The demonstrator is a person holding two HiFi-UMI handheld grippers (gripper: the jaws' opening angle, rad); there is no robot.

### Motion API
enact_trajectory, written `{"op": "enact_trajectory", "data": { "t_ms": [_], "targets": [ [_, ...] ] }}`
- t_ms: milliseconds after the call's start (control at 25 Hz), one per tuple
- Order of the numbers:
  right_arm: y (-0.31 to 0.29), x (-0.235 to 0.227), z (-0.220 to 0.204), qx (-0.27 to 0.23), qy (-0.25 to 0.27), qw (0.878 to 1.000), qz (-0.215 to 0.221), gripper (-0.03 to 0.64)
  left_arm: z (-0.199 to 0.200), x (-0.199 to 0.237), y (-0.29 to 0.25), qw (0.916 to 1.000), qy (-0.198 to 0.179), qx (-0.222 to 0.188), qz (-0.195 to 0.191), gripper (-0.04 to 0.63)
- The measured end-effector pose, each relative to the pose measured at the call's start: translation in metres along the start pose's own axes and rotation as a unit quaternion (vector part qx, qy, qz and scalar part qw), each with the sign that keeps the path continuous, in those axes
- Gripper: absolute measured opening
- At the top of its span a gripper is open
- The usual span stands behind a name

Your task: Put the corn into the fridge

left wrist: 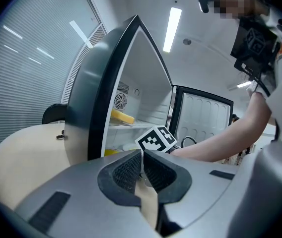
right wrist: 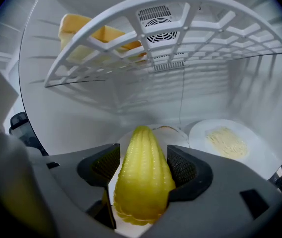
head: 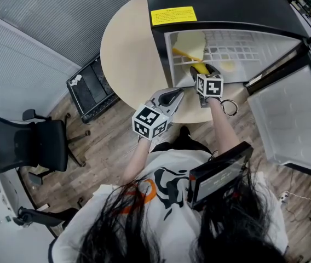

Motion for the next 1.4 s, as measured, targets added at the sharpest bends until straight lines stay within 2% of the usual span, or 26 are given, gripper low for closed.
{"op": "enact_trajectory", "data": {
  "t_ms": [320, 720, 1120, 1400],
  "targets": [
    [0.011, 0.0, 0.009, -0.017, -0.008, 1.0, 0.002, 0.287, 0.003, -0.001, 0.001, 1.0, -0.003, -0.003, -0.001, 0.011],
    [0.05, -0.002, 0.022, -0.065, -0.063, 0.996, -0.011, 0.287, 0.003, -0.003, 0.003, 1.0, -0.004, -0.006, -0.006, 0.011],
    [0.104, 0.015, 0.03, -0.115, -0.105, 0.987, 0.021, 0.285, 0.003, -0.009, 0.008, 0.9998, -0.007, -0.008, -0.018, 0.011],
    [0.143, 0.033, 0.031, -0.133, -0.149, 0.979, 0.043, 0.198, 0.003, -0.017, 0.017, 0.9994, -0.013, -0.012, -0.031, 0.011]
  ]
}}
Point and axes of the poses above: the fingertips, and each gripper's own axes: y backward along the fingers, x to its left, z out of its top, the point moved 6 cm from there along y, backward along the fingers, and after that the axes turned 7 degrees about -z, right-handed, at the moved point
